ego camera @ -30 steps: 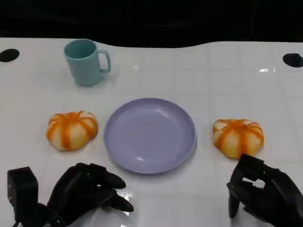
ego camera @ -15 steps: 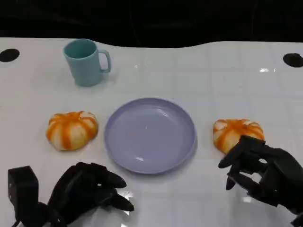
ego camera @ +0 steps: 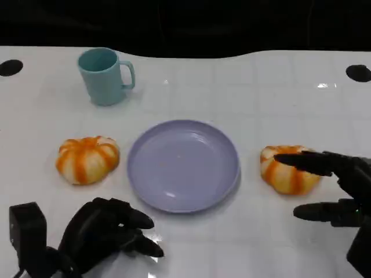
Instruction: Grasp the bread from the table and place it into the plate.
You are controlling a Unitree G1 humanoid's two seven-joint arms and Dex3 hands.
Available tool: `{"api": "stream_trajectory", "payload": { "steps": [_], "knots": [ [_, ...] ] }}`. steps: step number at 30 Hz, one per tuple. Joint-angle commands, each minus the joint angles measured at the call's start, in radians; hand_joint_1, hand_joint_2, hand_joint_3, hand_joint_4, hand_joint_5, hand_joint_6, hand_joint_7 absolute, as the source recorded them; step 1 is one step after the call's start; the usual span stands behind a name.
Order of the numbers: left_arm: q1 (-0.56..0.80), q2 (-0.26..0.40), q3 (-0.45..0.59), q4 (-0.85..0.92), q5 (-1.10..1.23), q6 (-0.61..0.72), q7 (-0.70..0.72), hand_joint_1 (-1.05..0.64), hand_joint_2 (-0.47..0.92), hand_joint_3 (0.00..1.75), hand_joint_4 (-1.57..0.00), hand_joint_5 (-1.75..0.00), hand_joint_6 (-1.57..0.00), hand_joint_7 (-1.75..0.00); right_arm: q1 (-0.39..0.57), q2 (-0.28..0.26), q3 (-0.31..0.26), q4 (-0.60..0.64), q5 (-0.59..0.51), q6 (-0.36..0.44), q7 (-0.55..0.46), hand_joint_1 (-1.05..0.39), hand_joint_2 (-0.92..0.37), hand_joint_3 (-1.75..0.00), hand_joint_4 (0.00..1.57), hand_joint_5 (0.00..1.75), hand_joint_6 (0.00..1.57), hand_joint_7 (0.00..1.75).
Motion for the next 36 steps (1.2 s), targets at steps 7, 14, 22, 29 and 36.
{"api": "stream_trajectory", "payload": {
  "steps": [7, 14, 22, 29, 36],
  "knots": [
    [-0.001, 0.014, 0.007, 0.012, 0.004, -0.002, -0.009, -1.05, 0.69, 0.00, -1.57, -0.21, -1.57, -0.02, -0.084, -0.060, 0.085, -0.018, -0.294, 0.092, -0.136, -0.69, -0.85, 0.00, 0.26, 0.24, 0.24, 0.00],
    [0.004, 0.017, 0.006, 0.008, 0.011, -0.007, -0.001, -1.05, 0.70, 0.01, -1.57, -0.22, -1.57, -0.02, -0.128, -0.058, 0.146, 0.034, -0.374, 0.140, -0.186, -0.69, -0.85, 0.00, 0.22, 0.23, 0.21, 0.00],
    [0.015, 0.019, 0.002, -0.011, 0.019, -0.002, 0.014, -1.05, 0.70, 0.01, -1.57, -0.22, -1.57, -0.03, -0.209, -0.052, 0.233, 0.152, -0.437, 0.192, -0.205, -0.68, -0.86, 0.00, 0.21, 0.25, 0.25, 0.02],
    [0.021, 0.020, 0.004, -0.015, 0.021, -0.003, 0.009, -1.05, 0.70, 0.00, -1.57, -0.21, -1.56, -0.02, -0.304, -0.031, 0.314, 0.336, -0.462, 0.222, -0.253, -0.68, -0.85, 0.00, 0.23, 0.23, 0.27, 0.01],
    [0.027, 0.018, 0.004, -0.027, 0.015, 0.010, 0.005, -1.05, 0.70, 0.00, -1.57, -0.19, -1.56, -0.02, -0.403, 0.010, 0.385, 0.547, -0.468, 0.231, -0.330, -0.68, -0.85, 0.00, 0.23, 0.19, 0.27, 0.01]
  ]
}}
